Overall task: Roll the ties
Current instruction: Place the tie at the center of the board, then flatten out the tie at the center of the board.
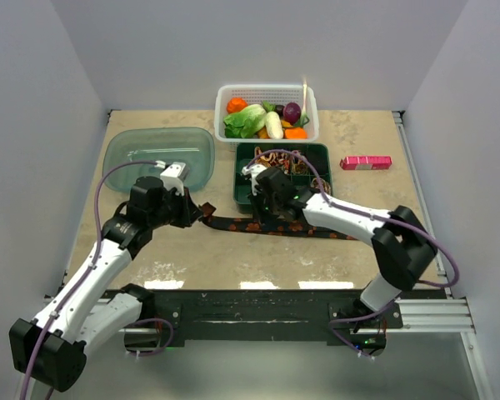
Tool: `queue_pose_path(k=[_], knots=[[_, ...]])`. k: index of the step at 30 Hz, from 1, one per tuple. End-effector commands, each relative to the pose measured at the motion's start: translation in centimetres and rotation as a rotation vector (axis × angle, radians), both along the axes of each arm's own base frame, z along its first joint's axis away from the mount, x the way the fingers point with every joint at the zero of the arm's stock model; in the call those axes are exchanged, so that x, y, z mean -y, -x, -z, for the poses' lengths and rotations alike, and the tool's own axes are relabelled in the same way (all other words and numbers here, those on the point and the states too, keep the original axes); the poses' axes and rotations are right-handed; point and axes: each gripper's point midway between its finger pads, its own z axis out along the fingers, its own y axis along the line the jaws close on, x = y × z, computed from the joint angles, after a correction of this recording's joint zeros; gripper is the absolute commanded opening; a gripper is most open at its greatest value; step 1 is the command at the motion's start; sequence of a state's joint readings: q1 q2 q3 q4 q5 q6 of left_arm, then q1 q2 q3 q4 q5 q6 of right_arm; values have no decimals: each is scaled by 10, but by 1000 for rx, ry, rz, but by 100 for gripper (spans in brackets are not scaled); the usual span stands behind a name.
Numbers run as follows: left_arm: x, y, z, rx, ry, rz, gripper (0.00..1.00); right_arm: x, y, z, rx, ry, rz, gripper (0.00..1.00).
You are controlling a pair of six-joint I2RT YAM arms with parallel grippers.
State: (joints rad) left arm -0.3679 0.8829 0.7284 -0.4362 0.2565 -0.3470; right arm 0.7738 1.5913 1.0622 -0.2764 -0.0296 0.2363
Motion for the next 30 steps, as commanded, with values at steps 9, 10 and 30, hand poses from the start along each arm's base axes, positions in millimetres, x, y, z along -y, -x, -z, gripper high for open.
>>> queue_pose_path(k=[9, 10, 30], knots=[[3, -4, -14, 30, -17, 35, 0, -27, -12, 39, -9, 145, -39, 0], [3, -4, -13, 26, -19, 36, 0, -25, -10, 46, -20, 166, -38, 0], [-5, -2, 1, -88, -80, -7, 8, 45, 46, 93, -213, 429, 25, 0]])
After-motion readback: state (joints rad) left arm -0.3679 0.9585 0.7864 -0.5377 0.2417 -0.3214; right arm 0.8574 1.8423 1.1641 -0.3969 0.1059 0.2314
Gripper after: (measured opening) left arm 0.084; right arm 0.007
